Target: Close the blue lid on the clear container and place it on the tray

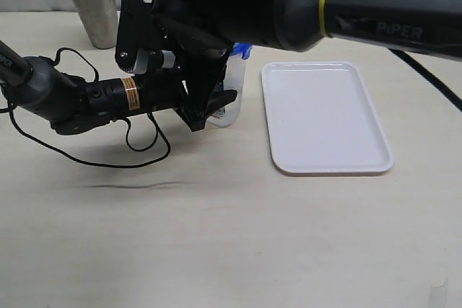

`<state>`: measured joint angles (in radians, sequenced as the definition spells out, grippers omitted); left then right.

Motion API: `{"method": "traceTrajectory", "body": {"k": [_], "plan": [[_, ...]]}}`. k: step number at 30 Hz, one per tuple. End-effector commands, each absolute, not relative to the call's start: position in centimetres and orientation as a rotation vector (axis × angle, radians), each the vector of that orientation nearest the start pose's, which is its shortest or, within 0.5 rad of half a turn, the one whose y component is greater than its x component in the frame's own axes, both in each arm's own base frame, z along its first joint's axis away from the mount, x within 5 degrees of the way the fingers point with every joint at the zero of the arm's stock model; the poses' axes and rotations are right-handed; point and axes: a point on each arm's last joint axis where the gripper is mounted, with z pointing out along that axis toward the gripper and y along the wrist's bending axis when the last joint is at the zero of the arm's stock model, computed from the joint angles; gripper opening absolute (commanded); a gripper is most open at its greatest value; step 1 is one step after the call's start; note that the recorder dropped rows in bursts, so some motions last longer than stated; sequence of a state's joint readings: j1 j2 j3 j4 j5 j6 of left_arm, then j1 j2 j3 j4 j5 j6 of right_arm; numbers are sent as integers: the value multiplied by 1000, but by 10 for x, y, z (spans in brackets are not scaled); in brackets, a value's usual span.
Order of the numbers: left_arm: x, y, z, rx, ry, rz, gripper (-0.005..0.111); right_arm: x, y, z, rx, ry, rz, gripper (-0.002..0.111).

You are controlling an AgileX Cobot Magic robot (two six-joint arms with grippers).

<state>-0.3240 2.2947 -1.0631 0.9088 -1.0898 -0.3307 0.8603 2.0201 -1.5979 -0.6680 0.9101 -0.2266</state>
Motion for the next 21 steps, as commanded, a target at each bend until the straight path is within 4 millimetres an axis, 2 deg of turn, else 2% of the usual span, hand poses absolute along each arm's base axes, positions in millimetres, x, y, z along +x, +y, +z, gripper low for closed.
{"method": "traceTrajectory", "body": {"k": [1, 9, 10, 13, 15, 16, 18, 21], "plan": [[358, -190, 73, 1019, 1521, -810, 0, 306, 289, 208, -1677, 2203, -482, 46], [358, -190, 73, 1018, 1519, -812, 0, 289, 281, 278, -1526, 2120, -273, 46], [358, -190, 76, 1025, 1514, -805, 0, 283, 278, 292, -1492, 2107, -228, 46], [357, -191, 83, 1072, 1497, -794, 0, 275, 271, 316, -1386, 2108, -156, 46], [356, -191, 83, 1084, 1494, -797, 0, 274, 260, 331, -1223, 2163, -105, 46], [355, -191, 82, 1104, 1489, -801, 0, 279, 247, 339, -1087, 2226, -81, 46], [353, -189, 85, 1143, 1455, -820, 0, 287, 227, 341, -963, 2324, -39, 46], [348, -188, 91, 1188, 1404, -881, 0, 300, 203, 338, -882, 2450, 107, 46]]}}
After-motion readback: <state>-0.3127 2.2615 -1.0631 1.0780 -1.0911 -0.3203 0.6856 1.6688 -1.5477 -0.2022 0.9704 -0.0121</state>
